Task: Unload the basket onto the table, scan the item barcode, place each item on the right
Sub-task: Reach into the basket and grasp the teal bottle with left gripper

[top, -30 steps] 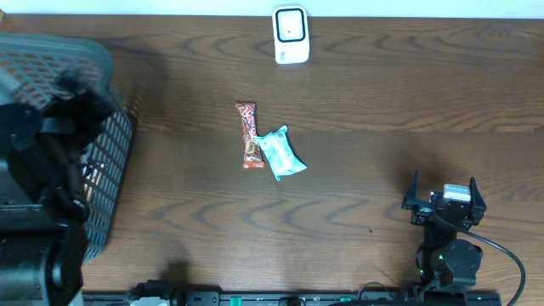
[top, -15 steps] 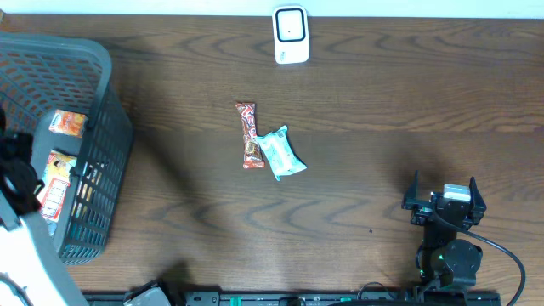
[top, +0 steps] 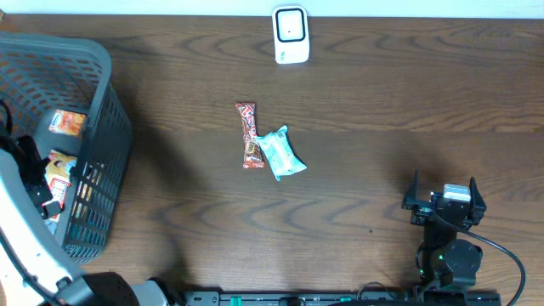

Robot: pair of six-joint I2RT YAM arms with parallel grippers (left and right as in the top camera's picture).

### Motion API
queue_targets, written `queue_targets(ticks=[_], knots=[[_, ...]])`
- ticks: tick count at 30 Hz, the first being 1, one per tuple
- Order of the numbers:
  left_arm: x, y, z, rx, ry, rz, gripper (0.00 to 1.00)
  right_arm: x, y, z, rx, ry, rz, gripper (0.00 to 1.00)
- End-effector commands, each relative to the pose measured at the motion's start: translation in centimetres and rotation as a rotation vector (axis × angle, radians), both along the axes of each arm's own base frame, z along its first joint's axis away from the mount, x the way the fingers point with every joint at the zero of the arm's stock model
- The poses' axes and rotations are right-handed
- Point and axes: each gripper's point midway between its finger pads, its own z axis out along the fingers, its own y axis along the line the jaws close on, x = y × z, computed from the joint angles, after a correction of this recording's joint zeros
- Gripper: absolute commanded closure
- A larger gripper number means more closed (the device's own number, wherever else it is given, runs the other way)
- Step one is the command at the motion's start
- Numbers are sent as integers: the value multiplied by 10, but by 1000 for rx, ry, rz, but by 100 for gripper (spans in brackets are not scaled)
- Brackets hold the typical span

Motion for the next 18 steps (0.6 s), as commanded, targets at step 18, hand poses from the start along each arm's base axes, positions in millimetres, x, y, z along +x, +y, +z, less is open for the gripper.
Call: queue_targets(ticks=[18], knots=[[-23, -12, -46, -133, 150, 163, 2, 0, -2, -1, -10, 6, -10, 1]])
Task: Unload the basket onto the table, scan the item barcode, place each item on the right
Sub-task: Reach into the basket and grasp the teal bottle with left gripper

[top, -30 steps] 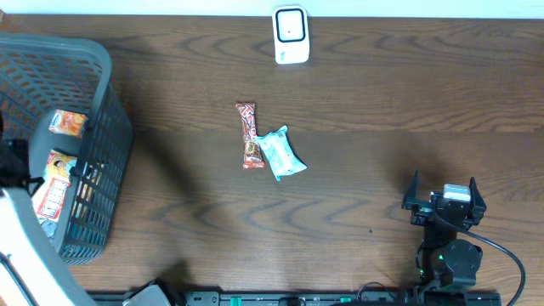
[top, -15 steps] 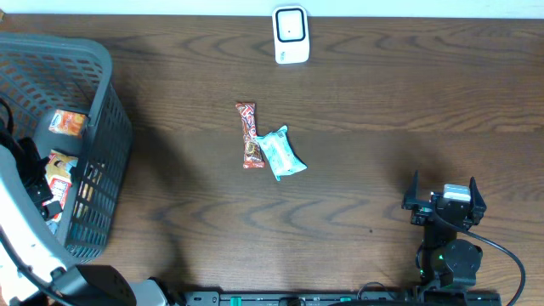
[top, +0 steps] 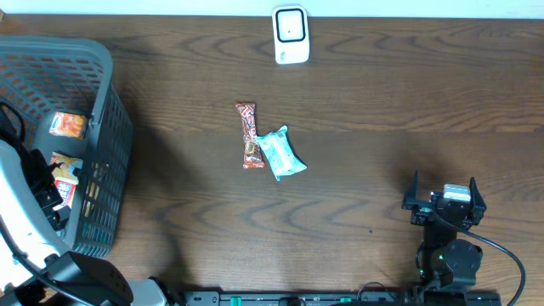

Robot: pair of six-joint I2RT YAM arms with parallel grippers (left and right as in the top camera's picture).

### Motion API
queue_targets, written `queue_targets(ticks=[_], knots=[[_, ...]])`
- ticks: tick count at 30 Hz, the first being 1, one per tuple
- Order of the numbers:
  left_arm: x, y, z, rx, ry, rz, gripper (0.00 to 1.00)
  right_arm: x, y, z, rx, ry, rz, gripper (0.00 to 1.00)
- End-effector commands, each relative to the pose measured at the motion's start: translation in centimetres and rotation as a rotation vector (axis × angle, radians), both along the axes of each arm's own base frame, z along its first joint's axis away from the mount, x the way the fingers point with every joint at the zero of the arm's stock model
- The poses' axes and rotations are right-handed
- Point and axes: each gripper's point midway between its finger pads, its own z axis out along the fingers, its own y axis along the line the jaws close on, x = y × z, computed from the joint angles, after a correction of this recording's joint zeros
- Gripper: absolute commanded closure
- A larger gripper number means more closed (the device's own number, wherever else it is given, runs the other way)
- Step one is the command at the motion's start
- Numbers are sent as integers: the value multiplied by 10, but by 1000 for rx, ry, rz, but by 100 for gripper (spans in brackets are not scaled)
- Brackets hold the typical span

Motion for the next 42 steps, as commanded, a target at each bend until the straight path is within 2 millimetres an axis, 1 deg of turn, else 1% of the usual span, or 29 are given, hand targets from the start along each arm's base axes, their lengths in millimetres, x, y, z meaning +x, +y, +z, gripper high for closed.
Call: queue_targets(ticks=[1, 7, 14, 20, 22, 31, 39, 42], knots=[[-9, -6, -12, -48, 32, 48, 2, 0, -2, -1, -10, 6, -10, 1], [-20, -4, -20, -68, 59, 83, 2, 0, -2, -1, -10, 5, -10, 1], [-31, 12, -18, -20, 80, 116, 2, 0, -2, -1, -10, 5, -10, 1], [-33, 10, -21, -31, 89, 110, 2, 0, -2, -1, -10, 5, -10, 1], [-36, 8, -26, -42, 102, 110, 2, 0, -2, -1, -10, 5, -10, 1], [-48, -5, -68, -95, 161, 109, 2, 0, -2, -1, -10, 5, -10, 1], [-50, -14, -89, -133, 156, 113, 2, 0, -2, -1, -10, 5, -10, 1], [-51, -15, -91, -137, 159, 113, 12, 0, -2, -1, -10, 6, -10, 1]])
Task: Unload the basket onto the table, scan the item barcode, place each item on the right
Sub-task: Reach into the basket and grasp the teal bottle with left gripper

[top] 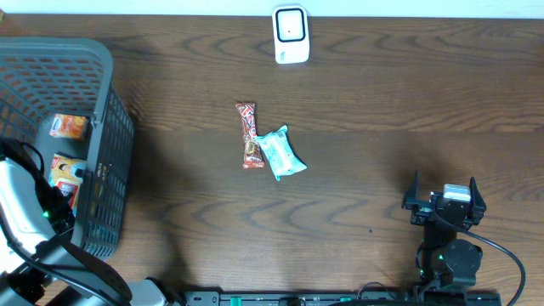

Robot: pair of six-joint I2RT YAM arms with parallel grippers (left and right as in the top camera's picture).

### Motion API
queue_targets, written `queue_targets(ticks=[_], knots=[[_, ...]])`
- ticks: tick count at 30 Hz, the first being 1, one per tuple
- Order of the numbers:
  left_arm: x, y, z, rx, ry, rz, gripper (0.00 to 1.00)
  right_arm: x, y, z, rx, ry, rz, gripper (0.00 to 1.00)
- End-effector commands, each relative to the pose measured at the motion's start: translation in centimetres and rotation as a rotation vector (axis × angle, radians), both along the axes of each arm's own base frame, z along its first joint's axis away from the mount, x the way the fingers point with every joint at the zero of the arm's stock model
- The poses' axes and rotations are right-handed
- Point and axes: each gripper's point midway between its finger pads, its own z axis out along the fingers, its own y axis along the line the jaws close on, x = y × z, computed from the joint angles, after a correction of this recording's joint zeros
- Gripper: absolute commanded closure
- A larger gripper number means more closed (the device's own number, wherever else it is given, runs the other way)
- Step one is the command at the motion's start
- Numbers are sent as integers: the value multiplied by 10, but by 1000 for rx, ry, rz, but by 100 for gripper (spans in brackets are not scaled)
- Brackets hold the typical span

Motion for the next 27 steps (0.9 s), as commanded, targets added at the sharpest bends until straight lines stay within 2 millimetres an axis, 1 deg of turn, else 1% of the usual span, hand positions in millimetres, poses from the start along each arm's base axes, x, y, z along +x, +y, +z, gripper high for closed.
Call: queue_targets(ticks=[1, 2, 8, 10, 12, 14, 15, 20, 22, 25, 27], knots=[[-6, -11, -14, -55, 23, 18, 12, 0, -2, -1, -10, 6, -10, 1], [-6, -11, -14, -57, 23, 13, 14, 0, -2, -1, -10, 6, -10, 1], [-6, -11, -14, -58, 23, 8, 40, 0, -2, -1, -10, 6, -10, 1], [-4, -10, -14, -51, 16, 7, 46, 0, -2, -1, -10, 6, -10, 1], [-2, -8, -15, -43, 7, 7, 51, 0, -2, -1, -10, 6, -10, 1], [0, -6, -15, -39, 0, -5, 52, 0, -2, -1, -10, 6, -10, 1], [3, -3, -16, -40, -15, -44, 52, 0, -2, -1, -10, 6, -10, 1], [29, 1, -21, -66, -133, -170, 73, 0, -2, -1, -10, 6, -10, 1], [41, 3, -22, -73, -187, -211, 78, 0, -2, -1, -10, 6, -10, 1], [56, 6, -18, -72, -253, -256, 80, 0, -2, -1, -10, 6, -10, 1], [62, 7, -14, -67, -280, -257, 80, 0, -2, -1, -10, 6, -10, 1]])
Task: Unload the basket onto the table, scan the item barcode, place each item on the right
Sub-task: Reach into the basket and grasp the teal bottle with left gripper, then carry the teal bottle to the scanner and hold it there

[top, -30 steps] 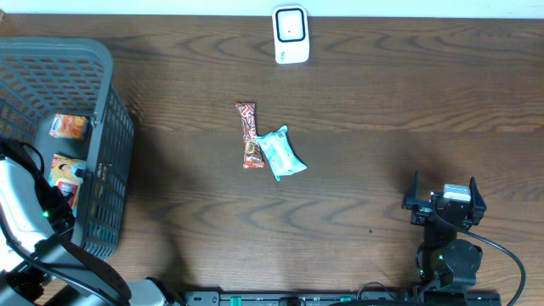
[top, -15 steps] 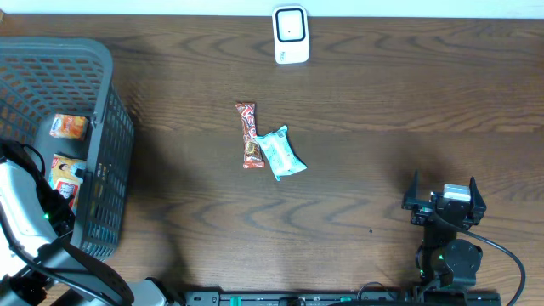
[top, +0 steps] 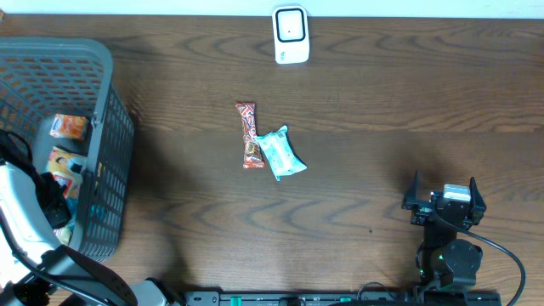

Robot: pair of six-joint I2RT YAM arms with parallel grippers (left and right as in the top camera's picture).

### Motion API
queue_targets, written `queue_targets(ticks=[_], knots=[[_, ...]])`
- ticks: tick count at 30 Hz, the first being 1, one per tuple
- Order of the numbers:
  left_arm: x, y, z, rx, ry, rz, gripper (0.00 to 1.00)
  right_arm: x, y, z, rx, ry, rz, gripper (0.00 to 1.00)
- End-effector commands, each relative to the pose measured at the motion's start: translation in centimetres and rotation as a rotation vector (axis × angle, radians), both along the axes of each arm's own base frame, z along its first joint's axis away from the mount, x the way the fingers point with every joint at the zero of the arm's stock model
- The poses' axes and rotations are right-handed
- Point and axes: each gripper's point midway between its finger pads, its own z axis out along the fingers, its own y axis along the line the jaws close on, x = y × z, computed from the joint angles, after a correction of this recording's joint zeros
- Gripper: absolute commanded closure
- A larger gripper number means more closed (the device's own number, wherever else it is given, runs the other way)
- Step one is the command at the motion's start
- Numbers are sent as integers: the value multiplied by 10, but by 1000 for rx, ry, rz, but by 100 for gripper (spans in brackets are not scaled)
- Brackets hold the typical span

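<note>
A white barcode scanner (top: 291, 35) stands at the table's far edge. A red snack bar (top: 249, 136) and a teal packet (top: 282, 153) lie touching in the middle. My left gripper (top: 53, 202) reaches down into the grey basket (top: 104, 127) at the left, beside a red-and-yellow packet (top: 58, 164). Its fingers are hidden by the arm. An orange packet (top: 68, 126) lies further back in the basket. My right gripper (top: 444, 194) rests open and empty at the near right.
The basket's tall mesh wall closes in my left arm on the right side. Dark wooden table (top: 382, 110) stretches between the basket, the two loose items and the scanner.
My left arm has shifted slightly toward the near left inside the basket, and more of the red-and-yellow packet shows. The right arm and the items on the table have not moved.
My left arm was in the basket the whole time, over the red-and-yellow packet. The basket's outline shifted a little between the early moments, and the packets inside shifted with it. The bar, teal packet, scanner and right gripper stayed put.
</note>
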Motion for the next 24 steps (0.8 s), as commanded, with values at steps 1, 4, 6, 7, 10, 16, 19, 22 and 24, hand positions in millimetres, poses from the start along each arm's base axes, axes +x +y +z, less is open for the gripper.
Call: queue_targets(ticks=[1, 4, 6, 7, 10, 16, 19, 22, 24], knots=[[22, -19, -17, -154, -82, -64, 80, 0, -2, -1, -10, 6, -10, 1], [33, -20, -9, -162, -141, -89, 80, 0, -2, -1, -10, 5, -10, 1], [46, -20, -2, -166, -206, -129, 80, 0, -2, -1, -10, 6, -10, 1], [54, -21, 3, -169, -249, -153, 80, 0, -2, -1, -10, 6, -10, 1], [76, -23, 22, -161, -385, -214, 80, 0, -2, -1, -10, 5, -10, 1], [111, -19, 89, -6, -668, -317, 80, 0, -2, -1, -10, 5, -10, 1], [116, -15, 138, 146, -800, -368, 80, 0, -2, -1, -10, 5, -10, 1], [113, -18, 190, 300, -922, -414, 80, 0, -2, -1, -10, 5, -10, 1], [105, -25, 230, 415, -1009, -447, 80, 0, -2, -1, -10, 5, -10, 1]])
